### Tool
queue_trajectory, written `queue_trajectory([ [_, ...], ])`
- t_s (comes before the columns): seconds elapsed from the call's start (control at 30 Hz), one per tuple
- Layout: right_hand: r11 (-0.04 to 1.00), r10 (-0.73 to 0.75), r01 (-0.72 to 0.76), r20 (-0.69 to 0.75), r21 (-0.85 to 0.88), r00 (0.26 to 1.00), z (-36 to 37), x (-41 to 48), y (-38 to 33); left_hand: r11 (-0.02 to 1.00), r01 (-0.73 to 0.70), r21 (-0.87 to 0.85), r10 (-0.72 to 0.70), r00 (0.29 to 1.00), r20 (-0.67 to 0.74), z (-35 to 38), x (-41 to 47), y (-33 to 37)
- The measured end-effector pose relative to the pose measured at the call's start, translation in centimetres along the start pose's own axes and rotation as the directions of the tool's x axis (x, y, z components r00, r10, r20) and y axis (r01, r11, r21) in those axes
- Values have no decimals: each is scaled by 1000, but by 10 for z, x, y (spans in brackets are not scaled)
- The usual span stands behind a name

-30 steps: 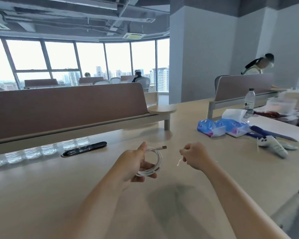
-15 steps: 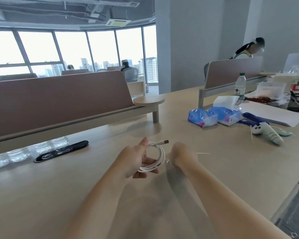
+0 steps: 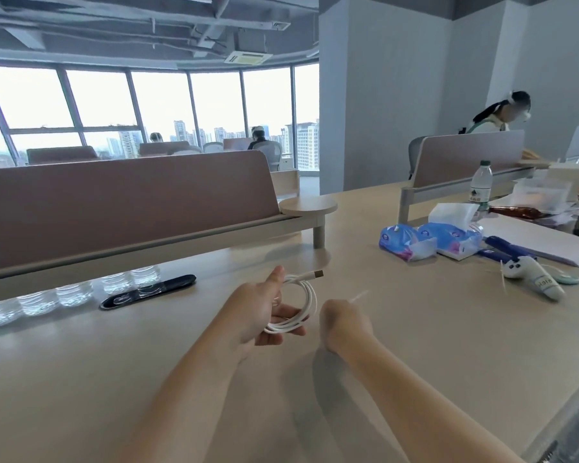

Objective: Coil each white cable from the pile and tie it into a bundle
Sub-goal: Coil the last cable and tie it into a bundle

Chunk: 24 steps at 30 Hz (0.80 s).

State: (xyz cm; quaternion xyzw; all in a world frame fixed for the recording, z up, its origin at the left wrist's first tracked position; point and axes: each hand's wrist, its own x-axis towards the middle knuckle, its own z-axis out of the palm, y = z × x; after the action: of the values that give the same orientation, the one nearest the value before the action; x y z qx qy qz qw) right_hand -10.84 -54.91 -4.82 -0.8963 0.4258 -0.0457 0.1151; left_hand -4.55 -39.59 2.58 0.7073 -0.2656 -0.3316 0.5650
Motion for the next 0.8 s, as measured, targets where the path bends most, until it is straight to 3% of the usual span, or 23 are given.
queue_trajectory([
  [0.17,965,-50,19,116,261,992,-11,-12,-17,1000,-3,-23,2,1000,-30,-28,-16,5],
  [0.3,823,-155,7,212,568,965,-20,-23,-47,1000,2,-24,-4,997,-83,-60,-32,3],
  [0.63,642,-413,92,242,762,878,-28,-63,-155,994,33,-103,-57,969,-242,-157,-71,-20],
  [0.8,600,-612,208,276,772,741,-26,-78,-219,984,24,-176,-91,917,-388,-218,-90,-36],
])
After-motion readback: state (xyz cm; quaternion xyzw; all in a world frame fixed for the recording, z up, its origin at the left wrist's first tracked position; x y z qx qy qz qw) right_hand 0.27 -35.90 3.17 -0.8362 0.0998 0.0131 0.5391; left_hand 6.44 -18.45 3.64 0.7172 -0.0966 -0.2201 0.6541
